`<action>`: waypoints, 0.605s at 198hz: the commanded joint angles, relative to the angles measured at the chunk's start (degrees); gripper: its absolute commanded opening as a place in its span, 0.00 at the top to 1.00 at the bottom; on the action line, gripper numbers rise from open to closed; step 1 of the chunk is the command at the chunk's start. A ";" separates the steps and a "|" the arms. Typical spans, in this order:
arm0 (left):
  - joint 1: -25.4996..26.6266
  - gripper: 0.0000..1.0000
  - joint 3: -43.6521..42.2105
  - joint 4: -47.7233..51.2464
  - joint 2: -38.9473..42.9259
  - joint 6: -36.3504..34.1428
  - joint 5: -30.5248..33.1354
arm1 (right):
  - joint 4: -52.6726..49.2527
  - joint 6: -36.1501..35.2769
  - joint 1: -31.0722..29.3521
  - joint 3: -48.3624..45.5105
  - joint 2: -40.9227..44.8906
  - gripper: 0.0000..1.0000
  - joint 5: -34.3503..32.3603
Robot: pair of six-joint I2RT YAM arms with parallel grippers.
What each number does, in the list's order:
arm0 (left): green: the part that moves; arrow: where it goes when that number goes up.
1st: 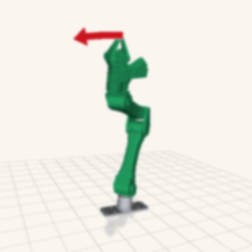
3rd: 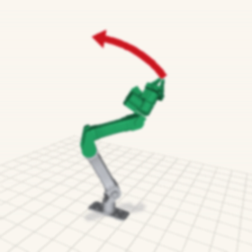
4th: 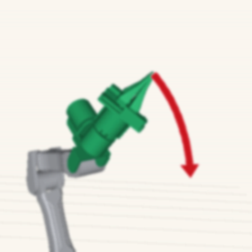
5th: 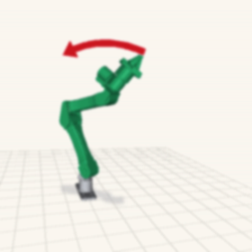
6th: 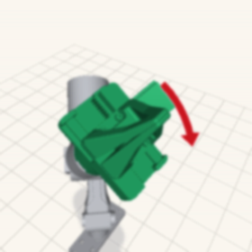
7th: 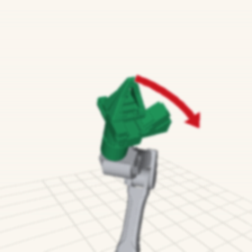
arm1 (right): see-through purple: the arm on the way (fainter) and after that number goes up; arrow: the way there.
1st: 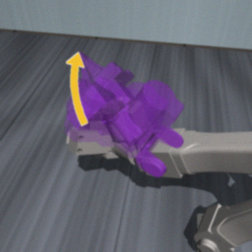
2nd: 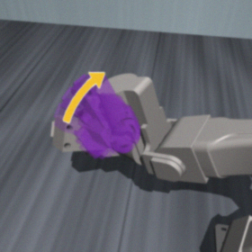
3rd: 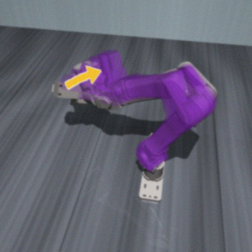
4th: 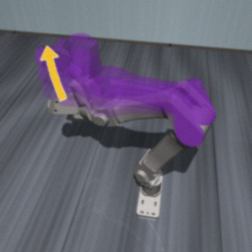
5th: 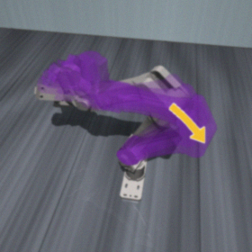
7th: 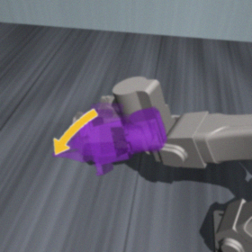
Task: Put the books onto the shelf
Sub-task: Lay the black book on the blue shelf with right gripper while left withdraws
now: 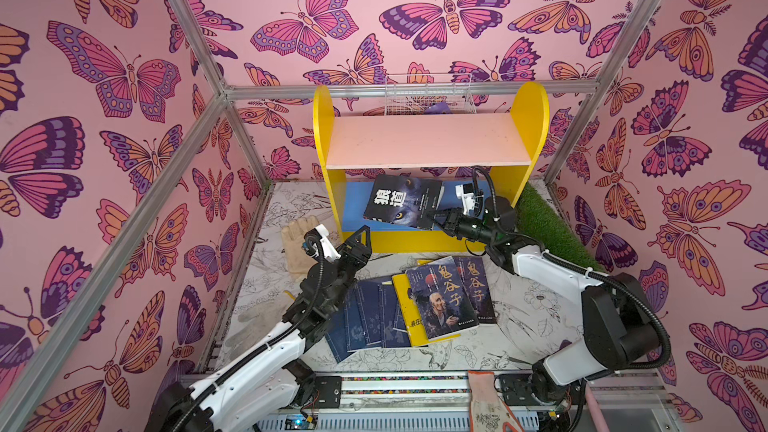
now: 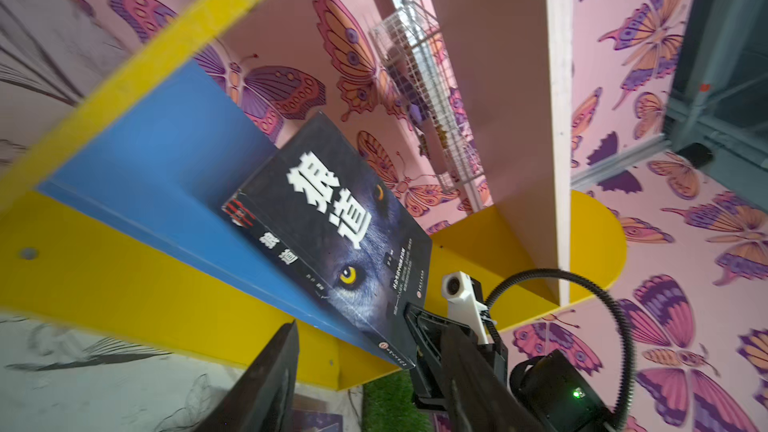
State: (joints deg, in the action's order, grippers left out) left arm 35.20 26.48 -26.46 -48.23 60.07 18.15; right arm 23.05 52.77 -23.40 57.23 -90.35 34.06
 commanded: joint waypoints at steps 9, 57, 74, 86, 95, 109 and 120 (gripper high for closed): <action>-0.31 0.42 1.38 25.90 6.39 6.03 11.61 | -15.14 -13.04 -1.87 11.24 -3.86 1.00 -2.96; -1.20 0.43 2.75 45.16 11.03 14.30 17.24 | -21.56 -14.21 -2.87 19.06 -11.41 1.00 2.47; -1.68 0.43 1.86 45.94 11.40 16.24 16.34 | -20.56 -13.32 -3.61 20.40 -13.41 1.00 3.73; -2.02 0.44 1.41 46.58 11.40 17.59 15.66 | -20.63 -12.81 -4.11 21.94 -15.24 1.00 4.67; -2.15 0.44 1.17 46.94 11.40 18.06 15.31 | -20.13 -12.24 -4.41 22.64 -16.49 1.00 5.13; -2.29 0.44 1.12 47.35 11.40 18.15 15.07 | -19.88 -11.43 -4.55 23.74 -18.10 1.00 5.53; -2.46 0.44 1.27 47.70 11.64 18.06 15.07 | -20.51 -11.64 -4.56 24.78 -19.36 1.00 5.84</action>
State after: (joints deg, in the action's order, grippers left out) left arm 33.32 28.34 17.30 -37.28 76.40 32.60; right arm 4.78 41.80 -27.11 79.07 -107.02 37.95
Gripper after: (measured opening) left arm 0.559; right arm 0.160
